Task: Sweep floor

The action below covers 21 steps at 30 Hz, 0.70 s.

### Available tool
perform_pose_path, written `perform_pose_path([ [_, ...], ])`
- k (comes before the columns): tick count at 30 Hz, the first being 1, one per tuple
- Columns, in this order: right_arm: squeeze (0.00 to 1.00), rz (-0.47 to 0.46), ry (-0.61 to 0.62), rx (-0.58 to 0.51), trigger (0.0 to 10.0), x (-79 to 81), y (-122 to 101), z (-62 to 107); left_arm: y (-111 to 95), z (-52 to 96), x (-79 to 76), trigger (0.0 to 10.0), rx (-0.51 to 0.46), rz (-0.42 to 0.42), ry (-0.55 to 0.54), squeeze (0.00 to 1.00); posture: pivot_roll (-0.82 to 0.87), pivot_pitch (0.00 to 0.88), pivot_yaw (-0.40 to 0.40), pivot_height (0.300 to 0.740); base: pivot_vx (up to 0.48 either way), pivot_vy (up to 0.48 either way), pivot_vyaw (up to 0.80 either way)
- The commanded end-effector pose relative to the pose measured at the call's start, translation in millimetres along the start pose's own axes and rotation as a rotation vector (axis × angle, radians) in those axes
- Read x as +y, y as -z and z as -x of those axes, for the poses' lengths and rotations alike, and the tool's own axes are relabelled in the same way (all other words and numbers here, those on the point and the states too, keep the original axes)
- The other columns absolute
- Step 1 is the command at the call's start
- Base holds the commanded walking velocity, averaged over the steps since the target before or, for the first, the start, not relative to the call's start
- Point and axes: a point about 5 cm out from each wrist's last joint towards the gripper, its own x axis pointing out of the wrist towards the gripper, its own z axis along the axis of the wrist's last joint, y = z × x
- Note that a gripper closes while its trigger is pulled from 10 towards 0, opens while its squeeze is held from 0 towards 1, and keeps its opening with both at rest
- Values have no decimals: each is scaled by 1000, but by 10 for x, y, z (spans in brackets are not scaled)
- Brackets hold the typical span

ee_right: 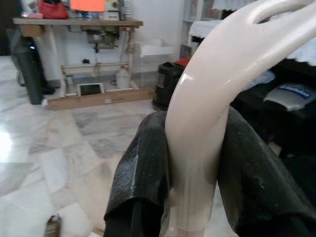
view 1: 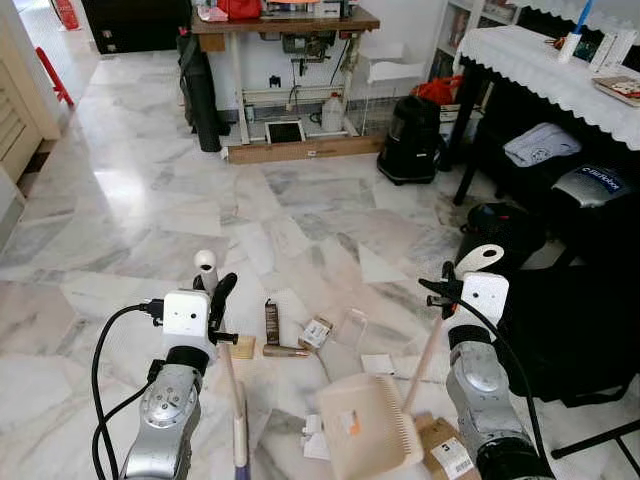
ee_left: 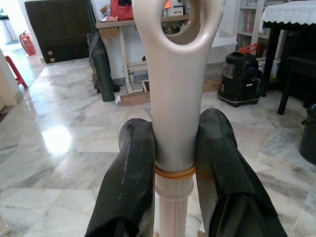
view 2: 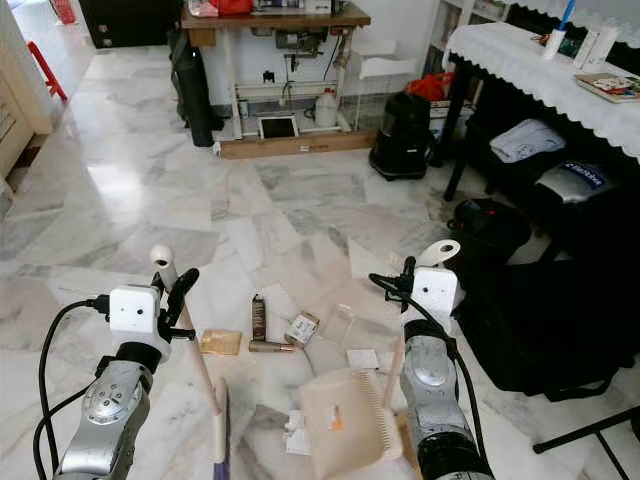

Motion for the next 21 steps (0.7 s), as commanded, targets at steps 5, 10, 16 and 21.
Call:
perform_pose_path([
  [5, 0, 58, 107, -6, 10000, -186, 58, 36, -85, -35, 33, 10000, -37, -7, 6, 0, 94, 19, -23, 740, 0, 0, 0],
  [10, 0, 93, 127, 4, 10000, -227, 115, 75, -83, -43, 39, 10000, -29, -8, 15, 0, 92, 28, -19, 740, 0, 0, 0],
  [16, 0, 119, 144, 8, 10000, -241, 154, 113, -84, -46, 44, 10000, -27, -8, 19, 0, 93, 35, -17, 740, 0, 0, 0],
  [21, 0, 124, 145, 15, 10000, -236, 180, 127, -85, -48, 45, 10000, -25, -9, 20, 0, 94, 38, -16, 740, 0, 0, 0],
])
